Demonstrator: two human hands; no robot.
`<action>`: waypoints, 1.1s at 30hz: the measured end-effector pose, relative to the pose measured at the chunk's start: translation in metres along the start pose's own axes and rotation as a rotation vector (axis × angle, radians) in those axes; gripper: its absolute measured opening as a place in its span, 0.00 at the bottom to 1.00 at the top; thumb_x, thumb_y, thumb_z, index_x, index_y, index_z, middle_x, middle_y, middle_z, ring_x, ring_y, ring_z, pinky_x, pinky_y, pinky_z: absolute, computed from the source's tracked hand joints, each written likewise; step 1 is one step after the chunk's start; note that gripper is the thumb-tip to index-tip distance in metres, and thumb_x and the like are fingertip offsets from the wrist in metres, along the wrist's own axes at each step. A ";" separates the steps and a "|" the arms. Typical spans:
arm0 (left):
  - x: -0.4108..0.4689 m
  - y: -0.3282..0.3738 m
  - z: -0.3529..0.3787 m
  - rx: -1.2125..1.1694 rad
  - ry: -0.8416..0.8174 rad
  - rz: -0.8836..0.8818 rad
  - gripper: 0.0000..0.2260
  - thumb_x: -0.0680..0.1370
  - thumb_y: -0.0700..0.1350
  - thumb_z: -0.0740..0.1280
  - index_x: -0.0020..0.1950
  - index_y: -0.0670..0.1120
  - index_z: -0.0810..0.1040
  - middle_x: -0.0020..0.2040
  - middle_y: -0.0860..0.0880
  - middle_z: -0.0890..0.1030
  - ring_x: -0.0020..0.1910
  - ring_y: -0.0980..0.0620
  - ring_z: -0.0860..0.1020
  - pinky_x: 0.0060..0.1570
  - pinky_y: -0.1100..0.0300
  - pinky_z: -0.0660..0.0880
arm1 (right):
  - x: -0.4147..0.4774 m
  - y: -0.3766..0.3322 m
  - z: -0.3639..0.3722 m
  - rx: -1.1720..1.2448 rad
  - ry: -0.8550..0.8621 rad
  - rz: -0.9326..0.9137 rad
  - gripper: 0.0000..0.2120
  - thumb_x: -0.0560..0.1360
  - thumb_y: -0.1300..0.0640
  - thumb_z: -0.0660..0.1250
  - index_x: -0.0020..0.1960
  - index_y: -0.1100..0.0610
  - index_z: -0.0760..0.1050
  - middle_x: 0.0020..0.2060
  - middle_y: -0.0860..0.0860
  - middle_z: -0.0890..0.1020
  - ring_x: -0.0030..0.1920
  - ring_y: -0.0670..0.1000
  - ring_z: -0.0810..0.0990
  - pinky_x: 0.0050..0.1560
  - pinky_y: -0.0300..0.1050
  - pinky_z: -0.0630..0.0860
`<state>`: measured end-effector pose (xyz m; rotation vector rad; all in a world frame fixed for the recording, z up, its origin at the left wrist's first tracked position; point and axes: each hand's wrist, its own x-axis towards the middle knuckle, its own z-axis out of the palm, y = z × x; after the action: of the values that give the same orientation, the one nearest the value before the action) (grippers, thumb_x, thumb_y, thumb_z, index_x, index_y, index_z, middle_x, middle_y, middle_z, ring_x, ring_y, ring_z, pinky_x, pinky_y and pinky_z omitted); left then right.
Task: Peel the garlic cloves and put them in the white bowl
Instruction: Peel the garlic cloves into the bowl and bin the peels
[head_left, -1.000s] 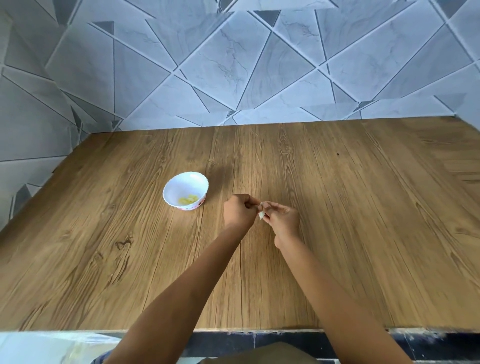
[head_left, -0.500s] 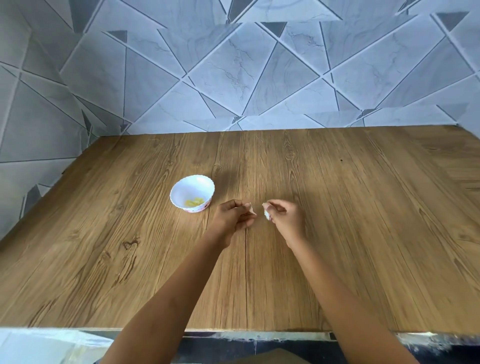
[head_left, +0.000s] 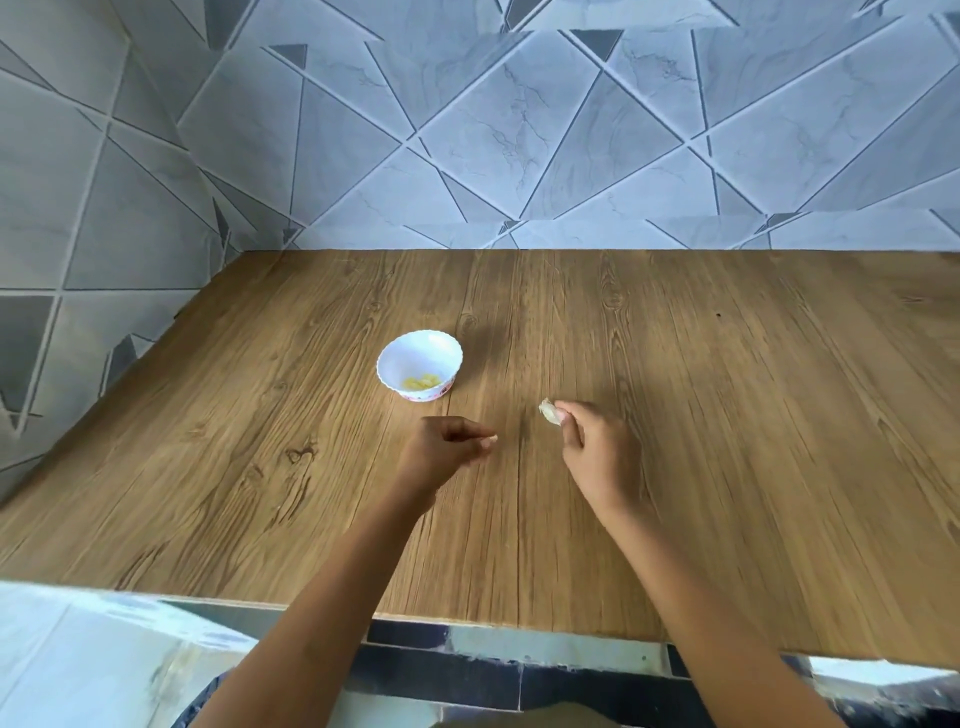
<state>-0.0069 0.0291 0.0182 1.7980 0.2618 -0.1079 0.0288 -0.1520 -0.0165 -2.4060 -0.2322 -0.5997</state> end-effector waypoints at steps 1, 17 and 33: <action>-0.003 0.000 -0.001 0.022 -0.007 0.007 0.06 0.73 0.36 0.71 0.50 0.39 0.82 0.40 0.47 0.82 0.35 0.59 0.79 0.33 0.73 0.73 | -0.009 -0.003 -0.002 0.011 -0.003 -0.047 0.08 0.73 0.65 0.68 0.51 0.59 0.82 0.40 0.53 0.84 0.36 0.54 0.82 0.33 0.41 0.74; -0.016 -0.011 -0.016 0.369 -0.269 -0.150 0.03 0.73 0.35 0.71 0.45 0.37 0.81 0.37 0.44 0.81 0.35 0.54 0.79 0.35 0.66 0.75 | -0.074 -0.013 0.011 -0.228 -0.491 -0.148 0.26 0.81 0.45 0.49 0.76 0.55 0.54 0.76 0.52 0.52 0.76 0.51 0.45 0.75 0.47 0.39; -0.012 -0.012 0.006 0.841 -0.072 -0.004 0.06 0.71 0.41 0.73 0.37 0.50 0.79 0.38 0.57 0.76 0.44 0.55 0.77 0.43 0.59 0.76 | -0.076 -0.017 0.013 -0.231 -0.489 -0.124 0.25 0.82 0.47 0.49 0.76 0.55 0.56 0.76 0.53 0.55 0.76 0.52 0.48 0.75 0.48 0.40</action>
<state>-0.0210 0.0243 0.0080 2.6207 0.1769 -0.3207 -0.0383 -0.1314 -0.0522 -2.7495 -0.5468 -0.0806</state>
